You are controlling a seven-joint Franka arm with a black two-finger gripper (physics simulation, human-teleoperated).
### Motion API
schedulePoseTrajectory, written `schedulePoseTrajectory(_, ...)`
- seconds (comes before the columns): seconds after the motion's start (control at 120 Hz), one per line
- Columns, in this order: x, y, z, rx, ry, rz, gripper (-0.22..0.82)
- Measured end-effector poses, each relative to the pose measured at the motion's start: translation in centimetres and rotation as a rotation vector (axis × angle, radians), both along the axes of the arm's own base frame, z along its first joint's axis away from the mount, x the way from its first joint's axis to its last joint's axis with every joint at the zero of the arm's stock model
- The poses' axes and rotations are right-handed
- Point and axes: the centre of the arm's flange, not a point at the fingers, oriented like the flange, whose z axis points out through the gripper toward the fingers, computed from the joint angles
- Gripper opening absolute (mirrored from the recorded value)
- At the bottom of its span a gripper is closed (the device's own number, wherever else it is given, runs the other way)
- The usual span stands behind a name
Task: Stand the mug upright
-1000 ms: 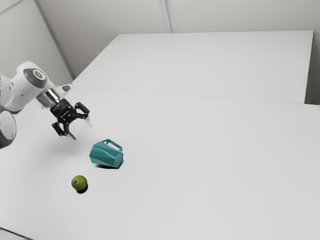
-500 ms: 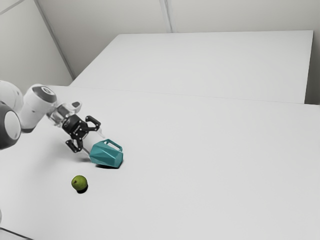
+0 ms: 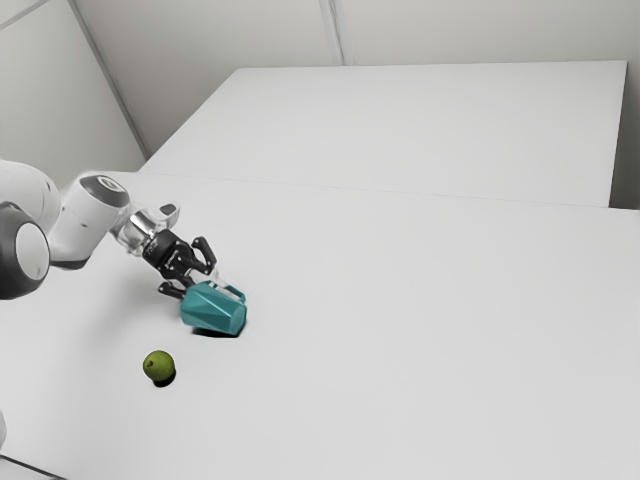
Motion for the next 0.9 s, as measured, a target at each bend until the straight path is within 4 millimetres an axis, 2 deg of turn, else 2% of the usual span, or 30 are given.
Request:
schedulePoseTrajectory(0.067, 0.0, -0.1, 0.0, 0.0, 0.0, -0.001, -0.01)
schedulePoseTrajectory(0.225, 0.5, -0.8, 0.5, 0.004, -0.011, -0.015, -0.12)
schedulePoseTrajectory(0.433, 1.3, -1.7, 1.6, 0.02, -0.025, -0.035, -0.16)
schedulePoseTrajectory(0.492, 1.6, -2.5, 2.9, 0.05, -0.043, -0.066, -0.16)
schedulePoseTrajectory(0.617, 2.4, -5.1, 7.9, 0.196, -0.121, -0.176, -0.17)
schedulePoseTrajectory(0.717, 2.9, -6.3, 10.7, 0.341, -0.178, -0.263, -0.18)
schedulePoseTrajectory(0.783, 3.4, -7.5, 12.0, 0.443, -0.222, -0.326, -0.18)
schedulePoseTrajectory(0.9, 4.6, -9.4, 12.8, 0.603, -0.295, -0.43, -0.18)
